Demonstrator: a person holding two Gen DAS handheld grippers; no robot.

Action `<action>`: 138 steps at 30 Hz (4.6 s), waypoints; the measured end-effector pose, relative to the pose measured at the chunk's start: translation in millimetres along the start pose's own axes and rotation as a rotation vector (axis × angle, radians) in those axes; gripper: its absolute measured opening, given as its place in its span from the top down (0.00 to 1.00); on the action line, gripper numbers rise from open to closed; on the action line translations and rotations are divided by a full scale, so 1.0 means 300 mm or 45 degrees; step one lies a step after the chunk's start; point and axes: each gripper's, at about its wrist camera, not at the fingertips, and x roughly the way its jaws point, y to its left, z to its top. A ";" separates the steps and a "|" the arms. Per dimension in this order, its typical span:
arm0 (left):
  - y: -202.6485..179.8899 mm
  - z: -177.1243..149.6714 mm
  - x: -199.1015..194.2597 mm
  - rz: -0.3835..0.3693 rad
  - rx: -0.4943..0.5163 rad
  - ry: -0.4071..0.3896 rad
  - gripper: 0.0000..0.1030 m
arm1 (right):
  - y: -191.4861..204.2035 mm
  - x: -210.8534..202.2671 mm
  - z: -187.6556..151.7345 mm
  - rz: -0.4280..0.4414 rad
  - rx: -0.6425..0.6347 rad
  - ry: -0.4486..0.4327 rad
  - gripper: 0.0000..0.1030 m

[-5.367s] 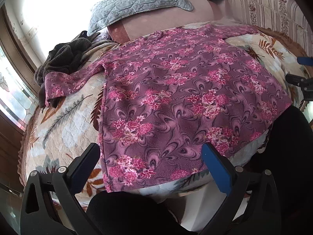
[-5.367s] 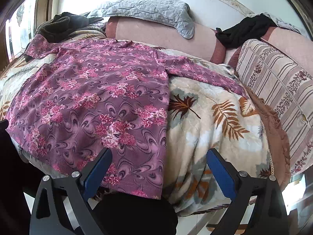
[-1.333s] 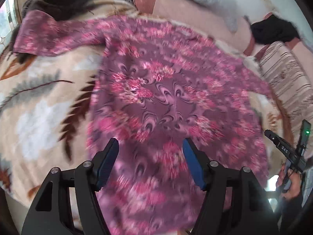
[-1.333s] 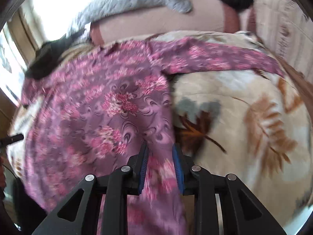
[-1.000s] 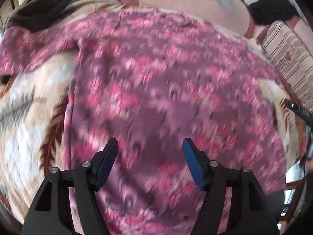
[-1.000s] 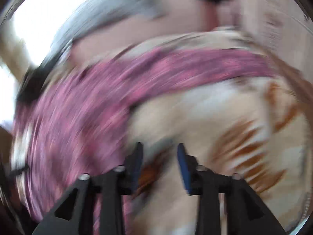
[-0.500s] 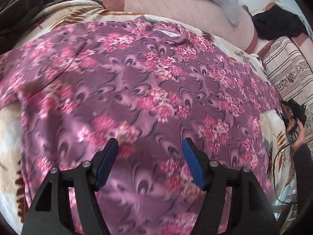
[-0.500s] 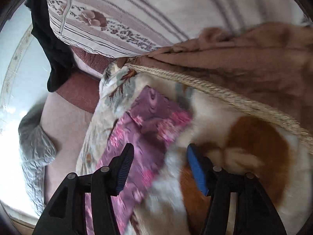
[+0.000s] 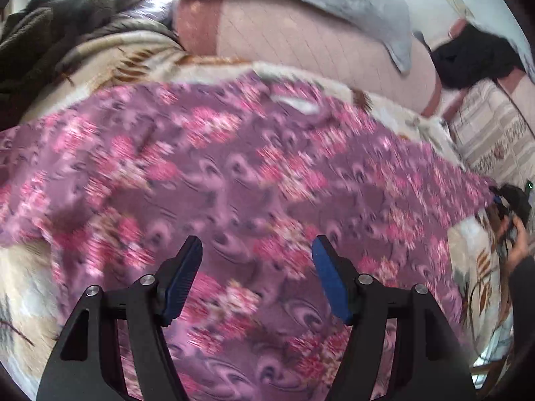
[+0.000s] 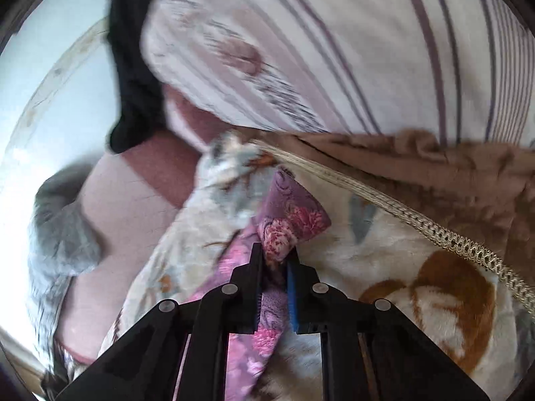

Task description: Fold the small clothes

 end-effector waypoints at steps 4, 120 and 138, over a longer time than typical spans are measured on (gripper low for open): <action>0.066 -0.008 -0.010 0.026 -0.043 -0.036 0.35 | 0.130 -0.083 -0.053 0.082 -0.108 -0.012 0.89; 1.223 -0.237 -0.462 -0.068 -1.258 -0.348 0.65 | 1.094 -0.201 -1.281 0.764 -0.866 0.694 0.55; 1.488 -0.300 -0.252 -0.577 -1.683 -0.506 0.58 | 1.175 -0.197 -1.466 0.645 -1.127 0.622 0.36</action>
